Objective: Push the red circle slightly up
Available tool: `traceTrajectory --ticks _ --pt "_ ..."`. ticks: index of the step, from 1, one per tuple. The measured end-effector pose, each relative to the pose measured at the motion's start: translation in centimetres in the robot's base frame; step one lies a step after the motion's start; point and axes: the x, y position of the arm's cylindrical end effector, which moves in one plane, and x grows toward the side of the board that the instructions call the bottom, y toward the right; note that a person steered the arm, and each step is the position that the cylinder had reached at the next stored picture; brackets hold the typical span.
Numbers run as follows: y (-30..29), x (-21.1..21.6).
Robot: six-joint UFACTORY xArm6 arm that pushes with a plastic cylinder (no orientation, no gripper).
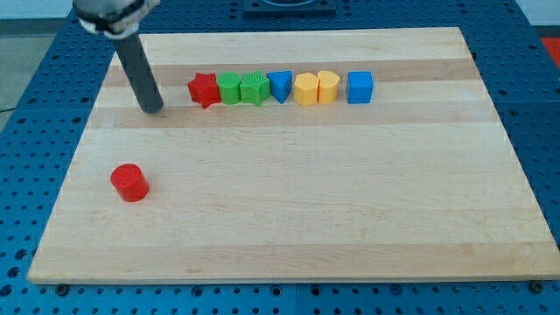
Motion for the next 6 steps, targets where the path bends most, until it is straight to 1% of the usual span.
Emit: traceTrajectory --ticks 1,2,3,4,5,6 --pt "7.4 5.3" --pt "10.3 11.3" --pt "5.4 14.8" --pt "-0.2 14.9" --pt "-2.5 14.6" --pt "-3.2 13.5"
